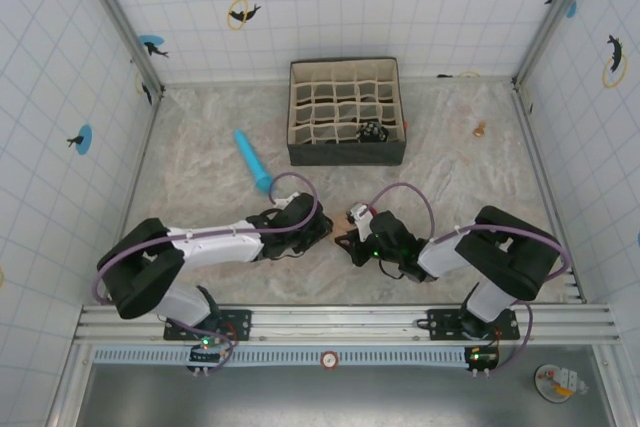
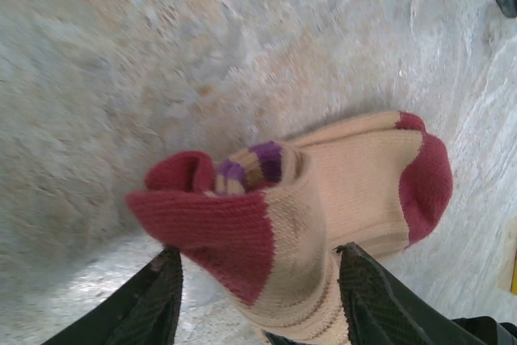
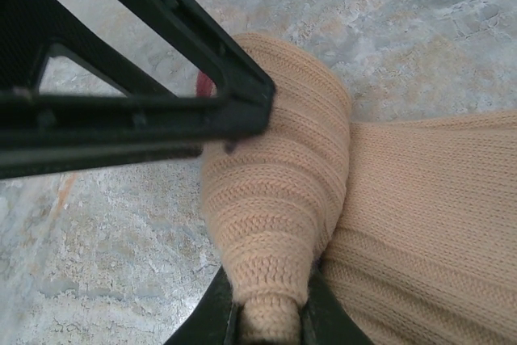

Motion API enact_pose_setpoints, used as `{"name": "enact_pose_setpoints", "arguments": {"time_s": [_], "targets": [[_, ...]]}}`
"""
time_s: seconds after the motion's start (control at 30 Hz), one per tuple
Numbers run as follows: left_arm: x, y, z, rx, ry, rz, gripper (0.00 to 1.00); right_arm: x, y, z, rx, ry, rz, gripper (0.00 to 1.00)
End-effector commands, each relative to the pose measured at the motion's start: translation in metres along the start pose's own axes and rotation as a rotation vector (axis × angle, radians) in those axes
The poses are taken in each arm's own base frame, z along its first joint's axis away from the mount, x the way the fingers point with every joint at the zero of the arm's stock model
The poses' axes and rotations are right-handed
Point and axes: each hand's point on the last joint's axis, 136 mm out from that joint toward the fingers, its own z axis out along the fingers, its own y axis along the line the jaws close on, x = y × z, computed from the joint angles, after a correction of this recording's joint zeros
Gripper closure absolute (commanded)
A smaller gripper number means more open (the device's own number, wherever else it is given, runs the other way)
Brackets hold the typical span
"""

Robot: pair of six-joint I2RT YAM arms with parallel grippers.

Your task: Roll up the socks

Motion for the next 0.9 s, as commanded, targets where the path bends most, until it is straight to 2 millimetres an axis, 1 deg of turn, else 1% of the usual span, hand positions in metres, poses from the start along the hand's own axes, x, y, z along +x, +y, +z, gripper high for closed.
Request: {"name": "enact_pose_setpoints", "arguments": {"time_s": [0.0, 0.13, 0.17, 0.2, 0.27, 0.3, 0.33, 0.37, 0.4, 0.43, 0.5, 0.53, 0.6, 0.67, 0.7, 0.77, 0.8, 0.87], "targets": [[0.006, -0.017, 0.006, 0.033, 0.015, -0.005, 0.45, 0.096, -0.034, -0.018, 0.133, 0.326, 0.075, 1.0], [0.009, -0.017, 0.016, 0.019, 0.028, -0.01, 0.47, 0.093, -0.036, -0.019, 0.147, 0.312, 0.068, 1.0], [0.01, -0.016, 0.019, 0.013, 0.031, -0.01, 0.49, 0.092, -0.036, -0.019, 0.147, 0.308, 0.065, 1.0], [0.011, -0.016, 0.021, 0.009, 0.035, -0.01, 0.54, 0.092, -0.036, -0.02, 0.152, 0.306, 0.063, 1.0], [0.014, -0.016, 0.025, 0.002, 0.05, -0.007, 0.77, 0.09, -0.037, -0.02, 0.156, 0.302, 0.059, 1.0], [0.015, -0.016, 0.027, -0.003, 0.059, -0.003, 0.88, 0.088, -0.037, -0.02, 0.156, 0.299, 0.059, 0.96], [0.016, -0.015, 0.029, -0.01, 0.066, -0.001, 0.96, 0.086, -0.035, -0.02, 0.149, 0.296, 0.058, 0.91], [0.017, -0.013, 0.03, -0.019, 0.071, 0.002, 1.0, 0.083, -0.033, -0.019, 0.141, 0.291, 0.058, 0.87], [0.018, -0.011, 0.031, -0.032, 0.075, 0.004, 1.0, 0.081, -0.032, -0.02, 0.136, 0.289, 0.059, 0.8], [0.019, -0.009, 0.031, -0.041, 0.079, 0.008, 1.0, 0.074, -0.03, -0.02, 0.132, 0.274, 0.064, 0.73], [0.018, -0.005, 0.031, -0.058, 0.075, 0.012, 1.0, 0.06, -0.027, -0.021, 0.124, 0.248, 0.075, 0.62], [0.016, -0.003, 0.03, -0.065, 0.069, 0.016, 1.0, 0.05, -0.024, -0.023, 0.116, 0.228, 0.078, 0.57], [0.013, -0.002, 0.027, -0.071, 0.062, 0.022, 1.0, 0.026, -0.019, -0.029, 0.116, 0.177, 0.067, 0.49], [0.01, -0.001, 0.025, -0.075, 0.06, 0.028, 1.0, 0.001, -0.02, -0.038, 0.142, 0.124, 0.062, 0.42], [0.009, -0.002, 0.024, -0.073, 0.062, 0.033, 1.0, -0.011, -0.025, -0.043, 0.172, 0.1, 0.072, 0.39], [0.008, -0.004, 0.023, -0.064, 0.069, 0.046, 1.0, -0.025, -0.036, -0.052, 0.218, 0.087, 0.109, 0.36], [0.008, -0.006, 0.023, -0.062, 0.073, 0.055, 1.0, -0.031, -0.045, -0.057, 0.247, 0.091, 0.142, 0.35], [0.007, -0.008, 0.022, -0.057, 0.08, 0.071, 1.0, -0.032, -0.062, -0.065, 0.305, 0.123, 0.205, 0.35]]}}
